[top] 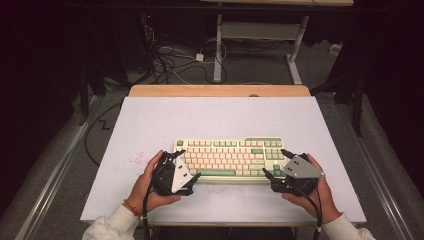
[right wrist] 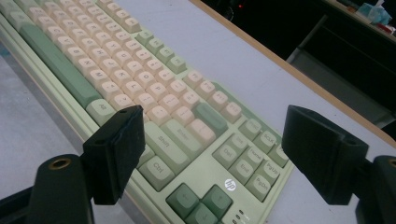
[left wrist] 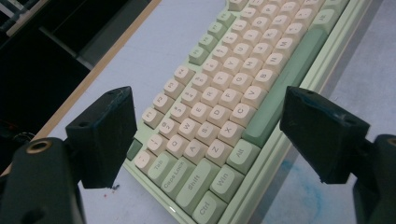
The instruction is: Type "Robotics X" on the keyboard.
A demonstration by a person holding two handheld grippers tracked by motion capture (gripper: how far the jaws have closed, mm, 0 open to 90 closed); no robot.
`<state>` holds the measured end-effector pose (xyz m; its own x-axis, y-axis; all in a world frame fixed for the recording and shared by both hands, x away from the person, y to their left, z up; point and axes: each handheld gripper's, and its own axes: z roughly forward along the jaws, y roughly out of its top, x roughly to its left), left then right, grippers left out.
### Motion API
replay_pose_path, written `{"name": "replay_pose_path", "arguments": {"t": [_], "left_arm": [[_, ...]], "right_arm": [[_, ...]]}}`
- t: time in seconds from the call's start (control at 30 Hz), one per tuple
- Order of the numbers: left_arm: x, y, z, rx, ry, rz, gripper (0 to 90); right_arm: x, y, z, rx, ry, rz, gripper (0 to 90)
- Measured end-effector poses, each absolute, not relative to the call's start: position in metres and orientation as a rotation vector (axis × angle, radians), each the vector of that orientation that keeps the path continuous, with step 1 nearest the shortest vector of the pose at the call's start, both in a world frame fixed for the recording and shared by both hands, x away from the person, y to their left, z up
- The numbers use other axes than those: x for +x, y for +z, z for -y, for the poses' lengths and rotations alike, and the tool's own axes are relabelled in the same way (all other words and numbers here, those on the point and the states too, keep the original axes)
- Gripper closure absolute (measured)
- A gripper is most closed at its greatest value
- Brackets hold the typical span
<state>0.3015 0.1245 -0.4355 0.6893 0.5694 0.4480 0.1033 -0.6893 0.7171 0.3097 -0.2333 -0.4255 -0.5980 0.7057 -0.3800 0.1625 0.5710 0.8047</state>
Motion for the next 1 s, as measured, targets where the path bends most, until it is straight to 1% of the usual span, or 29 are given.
{"name": "replay_pose_path", "arguments": {"t": [0.43,1.0], "left_arm": [[0.297,-0.44,-0.137,2.233,0.888,-0.521,16.5],[0.3,-0.449,-0.161,2.232,0.906,-0.599,16.5]], "right_arm": [[0.305,-0.426,0.244,0.705,0.952,-2.075,21.2],[0.303,-0.429,0.261,0.757,0.921,-2.048,20.6]]}}
